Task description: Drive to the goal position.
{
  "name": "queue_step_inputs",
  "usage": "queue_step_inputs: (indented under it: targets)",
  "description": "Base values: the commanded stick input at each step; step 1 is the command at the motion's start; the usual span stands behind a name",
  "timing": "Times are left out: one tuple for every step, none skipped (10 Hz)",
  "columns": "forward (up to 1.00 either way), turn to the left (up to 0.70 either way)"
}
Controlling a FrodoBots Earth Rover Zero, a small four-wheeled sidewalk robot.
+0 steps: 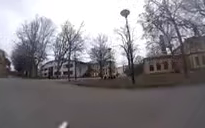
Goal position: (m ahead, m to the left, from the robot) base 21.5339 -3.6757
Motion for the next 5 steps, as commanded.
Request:
queue_step_inputs:
  targets:
    - [1.00,0.00]
    - [1.00,0.00]
    - [1.00,0.12]
    - [1.00,0.29]
    - [1.00,0.40]
